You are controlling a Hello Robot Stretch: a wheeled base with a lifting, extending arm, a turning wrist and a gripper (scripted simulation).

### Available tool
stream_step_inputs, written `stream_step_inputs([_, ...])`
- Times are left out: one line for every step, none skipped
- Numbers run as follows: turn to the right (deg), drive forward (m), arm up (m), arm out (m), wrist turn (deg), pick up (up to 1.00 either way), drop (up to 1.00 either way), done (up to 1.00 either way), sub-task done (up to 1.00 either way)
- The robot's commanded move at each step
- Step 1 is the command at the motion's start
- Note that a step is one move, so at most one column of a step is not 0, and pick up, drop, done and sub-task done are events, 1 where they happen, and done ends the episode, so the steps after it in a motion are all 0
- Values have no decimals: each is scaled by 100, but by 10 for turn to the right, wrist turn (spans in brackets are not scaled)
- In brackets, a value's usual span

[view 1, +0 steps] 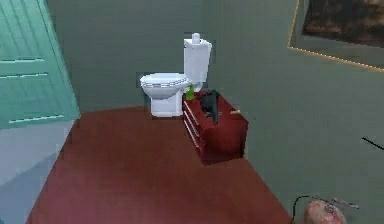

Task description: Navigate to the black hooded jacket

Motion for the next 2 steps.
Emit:
stream_step_inputs([0,85,0,0,0,0,0,0,0])
stream_step_inputs([0,0,0,0,0,0,0,100,0])
